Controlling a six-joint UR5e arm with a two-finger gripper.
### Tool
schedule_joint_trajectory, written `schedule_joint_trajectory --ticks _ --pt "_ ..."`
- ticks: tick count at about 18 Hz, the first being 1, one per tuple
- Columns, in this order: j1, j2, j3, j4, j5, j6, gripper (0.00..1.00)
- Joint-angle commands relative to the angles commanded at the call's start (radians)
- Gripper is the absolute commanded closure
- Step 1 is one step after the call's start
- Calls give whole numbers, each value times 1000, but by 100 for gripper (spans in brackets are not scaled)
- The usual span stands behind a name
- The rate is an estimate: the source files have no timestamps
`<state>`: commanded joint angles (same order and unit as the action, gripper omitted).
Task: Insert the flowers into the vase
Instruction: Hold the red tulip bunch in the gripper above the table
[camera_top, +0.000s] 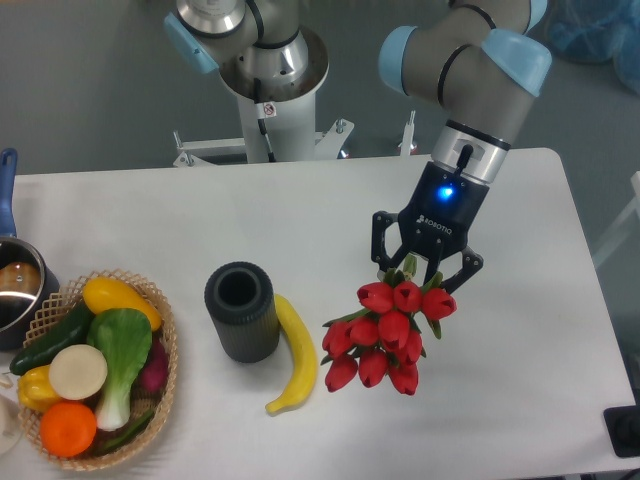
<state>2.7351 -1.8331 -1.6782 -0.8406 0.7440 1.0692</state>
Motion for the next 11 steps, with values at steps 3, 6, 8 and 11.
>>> schedule_joint_trajectory --ticks 3,6,8,11 --pt "-2 3 4 2 -2 0 55" --pt "2 2 11 2 -11 2 55" --pt "0 2 8 2 -32 3 55" --pt "0 2 18 2 -40 2 55"
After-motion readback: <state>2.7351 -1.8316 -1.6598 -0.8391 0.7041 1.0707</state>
